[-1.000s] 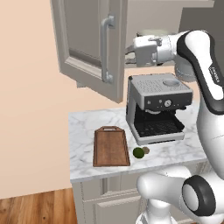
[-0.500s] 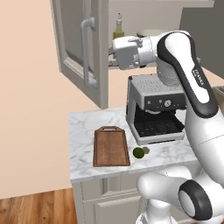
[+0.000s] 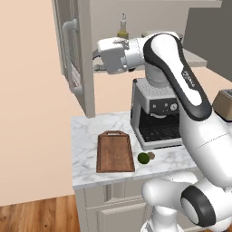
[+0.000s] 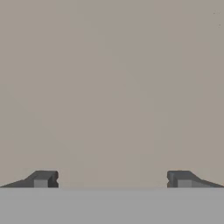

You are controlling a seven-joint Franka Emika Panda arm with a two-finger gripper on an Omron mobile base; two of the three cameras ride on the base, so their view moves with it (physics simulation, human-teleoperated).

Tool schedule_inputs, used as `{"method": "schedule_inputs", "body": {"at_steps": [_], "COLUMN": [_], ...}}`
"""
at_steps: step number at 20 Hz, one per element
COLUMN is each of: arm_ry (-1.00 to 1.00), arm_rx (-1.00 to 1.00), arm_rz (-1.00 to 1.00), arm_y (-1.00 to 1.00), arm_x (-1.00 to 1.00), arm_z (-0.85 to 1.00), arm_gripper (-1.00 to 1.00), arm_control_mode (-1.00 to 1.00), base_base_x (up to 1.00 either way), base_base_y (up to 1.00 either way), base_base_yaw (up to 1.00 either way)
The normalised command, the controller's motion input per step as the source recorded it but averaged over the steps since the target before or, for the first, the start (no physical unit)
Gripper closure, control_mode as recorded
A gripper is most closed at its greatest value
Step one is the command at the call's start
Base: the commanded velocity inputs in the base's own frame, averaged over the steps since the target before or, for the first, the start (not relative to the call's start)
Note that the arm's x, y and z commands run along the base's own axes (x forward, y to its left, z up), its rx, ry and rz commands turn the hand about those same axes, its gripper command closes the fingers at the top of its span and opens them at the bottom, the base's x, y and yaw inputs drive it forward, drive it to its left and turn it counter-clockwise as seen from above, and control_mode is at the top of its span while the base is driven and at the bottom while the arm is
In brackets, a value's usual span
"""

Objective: Open the cabinet. Place the bowl and condiment on the counter. Then place the lime and garlic on the cutting board.

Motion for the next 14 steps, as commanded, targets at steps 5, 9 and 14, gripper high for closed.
{"method": "schedule_inputs", "body": {"at_steps": [5, 9, 14], "arm_ry": [0.04, 0.03, 0.00], "arm_rx": [-0.02, -0.01, 0.00], "arm_rz": [0.03, 0.04, 0.03], "arm_y": [0.47, 0.27, 0.17], "arm_x": [0.00, 0.00, 0.00], "arm_z": [-0.01, -0.04, -0.11], "arm_gripper": [-1.00, -1.00, -1.00], "arm_control_mode": [-1.00, -1.00, -1.00], "base_base_x": [0.00, 0.00, 0.00], "base_base_y": [0.00, 0.00, 0.00], "base_base_yaw": [0.00, 0.00, 0.00]}}
